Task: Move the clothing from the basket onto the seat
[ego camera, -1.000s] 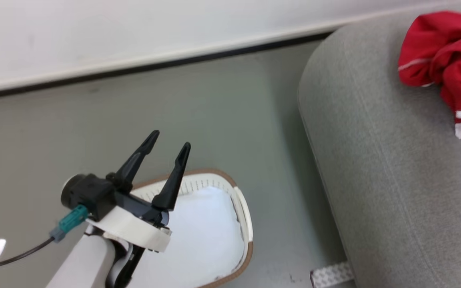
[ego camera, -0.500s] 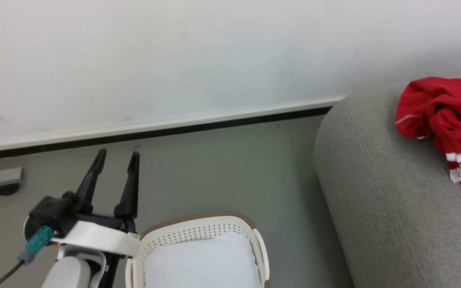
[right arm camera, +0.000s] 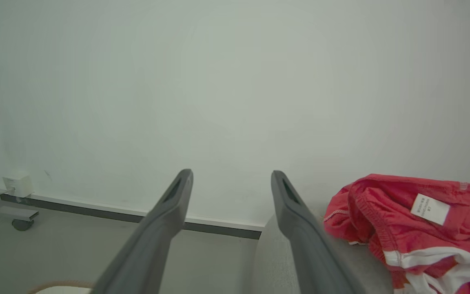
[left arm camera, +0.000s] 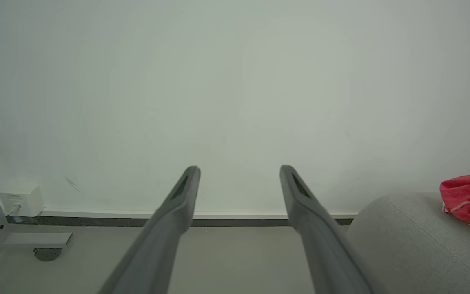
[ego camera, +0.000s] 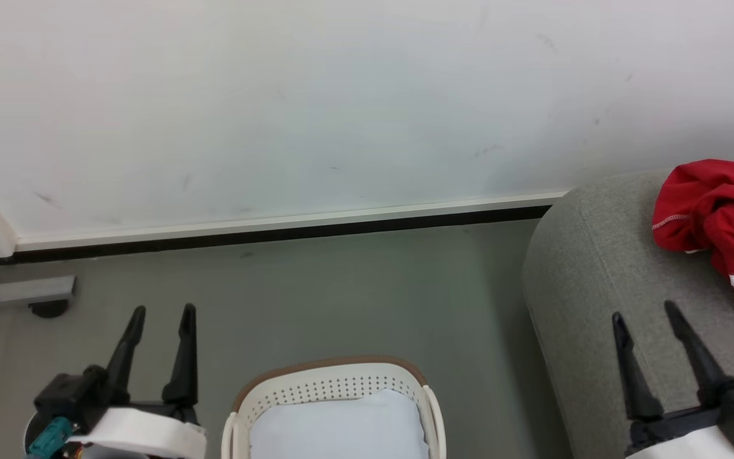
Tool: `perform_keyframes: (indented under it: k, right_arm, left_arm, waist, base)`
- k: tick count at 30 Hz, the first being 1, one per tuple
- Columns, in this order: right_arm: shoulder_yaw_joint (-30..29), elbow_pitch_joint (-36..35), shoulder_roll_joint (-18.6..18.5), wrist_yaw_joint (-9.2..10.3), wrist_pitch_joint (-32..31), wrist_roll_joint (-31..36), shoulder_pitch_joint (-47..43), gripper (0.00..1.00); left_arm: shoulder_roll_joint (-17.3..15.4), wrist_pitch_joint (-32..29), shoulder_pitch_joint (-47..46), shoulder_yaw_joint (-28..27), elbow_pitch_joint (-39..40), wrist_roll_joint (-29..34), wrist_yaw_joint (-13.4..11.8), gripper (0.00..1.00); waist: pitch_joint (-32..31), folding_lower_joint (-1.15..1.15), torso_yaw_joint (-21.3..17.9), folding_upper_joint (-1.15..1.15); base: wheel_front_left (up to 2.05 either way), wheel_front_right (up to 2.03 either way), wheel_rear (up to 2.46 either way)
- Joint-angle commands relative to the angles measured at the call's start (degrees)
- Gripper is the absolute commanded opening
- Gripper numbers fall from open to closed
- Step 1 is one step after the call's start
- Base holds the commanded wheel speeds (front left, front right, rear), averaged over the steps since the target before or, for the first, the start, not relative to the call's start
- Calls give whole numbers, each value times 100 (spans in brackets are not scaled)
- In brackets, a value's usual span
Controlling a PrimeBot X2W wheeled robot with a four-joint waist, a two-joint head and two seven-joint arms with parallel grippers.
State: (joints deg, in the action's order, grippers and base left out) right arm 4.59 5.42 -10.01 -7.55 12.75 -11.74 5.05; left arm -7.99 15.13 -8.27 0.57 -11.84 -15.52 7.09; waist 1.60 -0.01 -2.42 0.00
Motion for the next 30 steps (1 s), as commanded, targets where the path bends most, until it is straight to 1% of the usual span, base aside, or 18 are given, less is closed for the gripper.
perform_keyframes:
  k: [1,7,14,30]
  right_arm:
    - [66,43,65,13,76,25,-101,100]
    - [274,452,338,13,242,-164,-171,100]
    - [229,400,546,14,246,-177,-229,100]
    - [416,772,618,13,248,-414,44,100]
  left_arm:
    - [35,3,130,-46,35,69,17,100]
    - [138,3,452,-170,7,285,39,100]
    - [216,3,579,-138,-2,469,43,100]
    - [286,3,500,-157,-123,436,34,100]
  waist:
    - [-8,1,-7,0]
    - [-21,1,-43,0]
    - [-5,1,-13,0]
    - [-42,1,24,0]
  base:
    - [0,0,0]
    - [0,0,0]
    - [0,0,0]
    - [0,0,0]
